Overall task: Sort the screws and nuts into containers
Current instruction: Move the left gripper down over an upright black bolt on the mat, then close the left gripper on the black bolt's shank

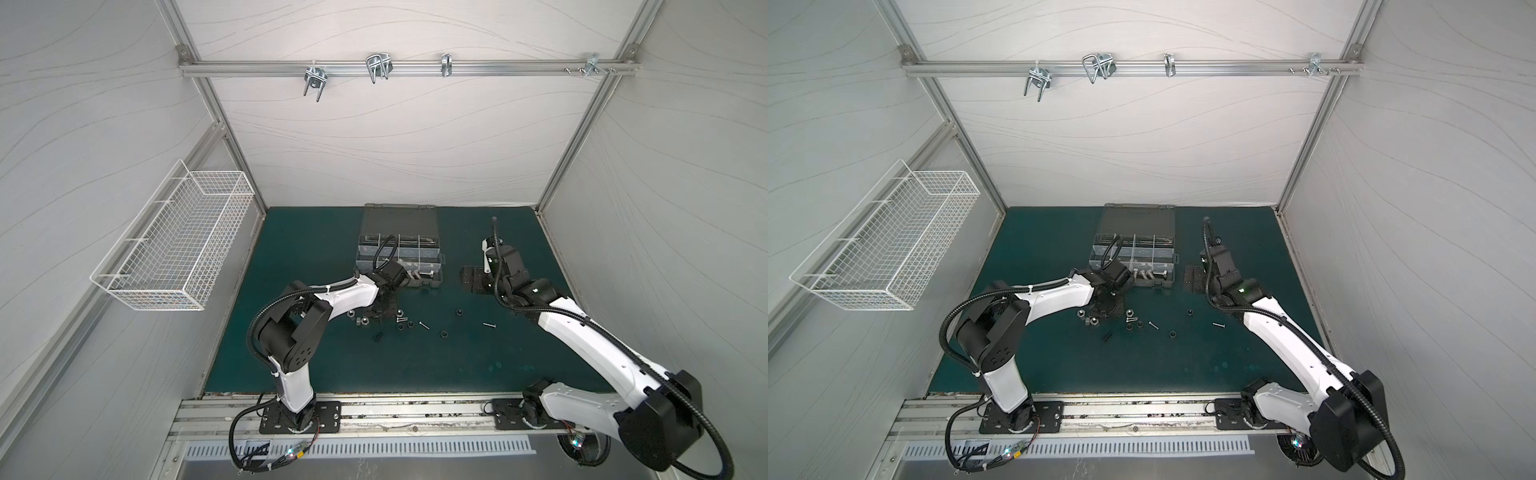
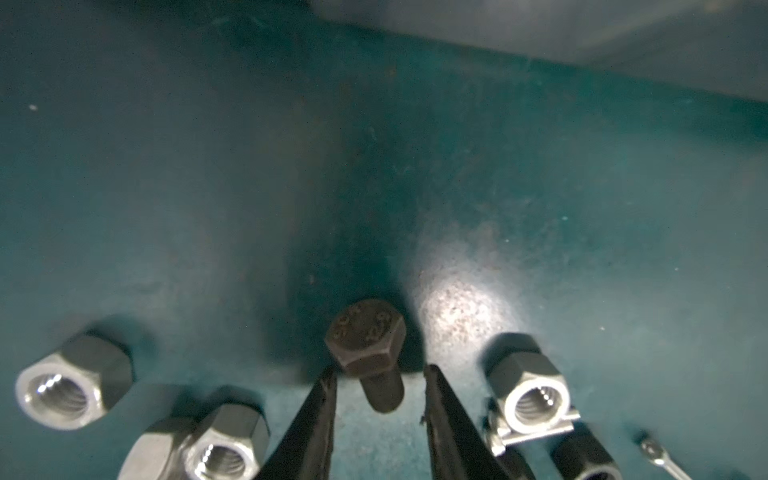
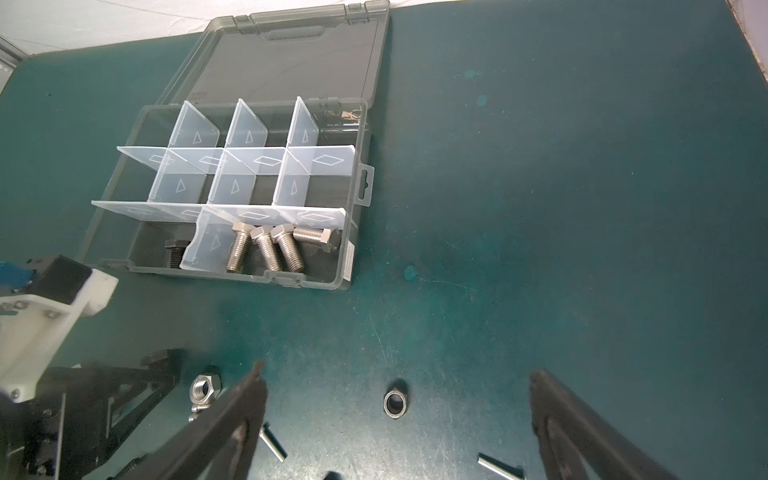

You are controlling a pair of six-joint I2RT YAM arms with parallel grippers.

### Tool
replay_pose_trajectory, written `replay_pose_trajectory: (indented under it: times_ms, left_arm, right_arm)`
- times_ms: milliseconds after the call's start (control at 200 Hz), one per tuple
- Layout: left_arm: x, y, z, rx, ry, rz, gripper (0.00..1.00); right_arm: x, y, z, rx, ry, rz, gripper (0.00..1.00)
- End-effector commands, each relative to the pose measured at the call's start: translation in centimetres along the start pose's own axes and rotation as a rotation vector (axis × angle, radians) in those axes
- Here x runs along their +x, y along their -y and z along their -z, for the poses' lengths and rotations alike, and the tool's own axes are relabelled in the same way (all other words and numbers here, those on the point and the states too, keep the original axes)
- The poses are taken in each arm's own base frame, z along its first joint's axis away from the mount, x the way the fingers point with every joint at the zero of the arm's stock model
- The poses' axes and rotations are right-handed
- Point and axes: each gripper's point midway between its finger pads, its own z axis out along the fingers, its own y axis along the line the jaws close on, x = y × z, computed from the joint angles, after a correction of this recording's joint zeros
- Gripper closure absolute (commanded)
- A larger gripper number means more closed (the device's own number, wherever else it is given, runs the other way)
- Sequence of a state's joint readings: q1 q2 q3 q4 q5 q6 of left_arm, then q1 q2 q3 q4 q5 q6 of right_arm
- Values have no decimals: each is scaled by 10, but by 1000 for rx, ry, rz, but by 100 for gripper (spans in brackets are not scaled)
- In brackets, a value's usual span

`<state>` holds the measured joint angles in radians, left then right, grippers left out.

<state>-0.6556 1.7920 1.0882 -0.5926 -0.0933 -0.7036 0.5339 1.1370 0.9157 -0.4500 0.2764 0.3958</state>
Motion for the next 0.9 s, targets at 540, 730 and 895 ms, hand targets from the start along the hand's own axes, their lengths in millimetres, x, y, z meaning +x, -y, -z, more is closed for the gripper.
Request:
replay_pose_trajectory:
  times_ms: [540,730,895]
  left_arm:
    - [-7,4,-2,-12,14,-6,89]
    - [-10,4,4,-7,30,-16,94]
    - [-18,6,18,9,75,-30,94]
  right_arm:
    - [-3,8,3,27,13,-11,1]
    - [-3,9,4,27,16,-12,1]
    - [-2,9,4,25,13,-13,1]
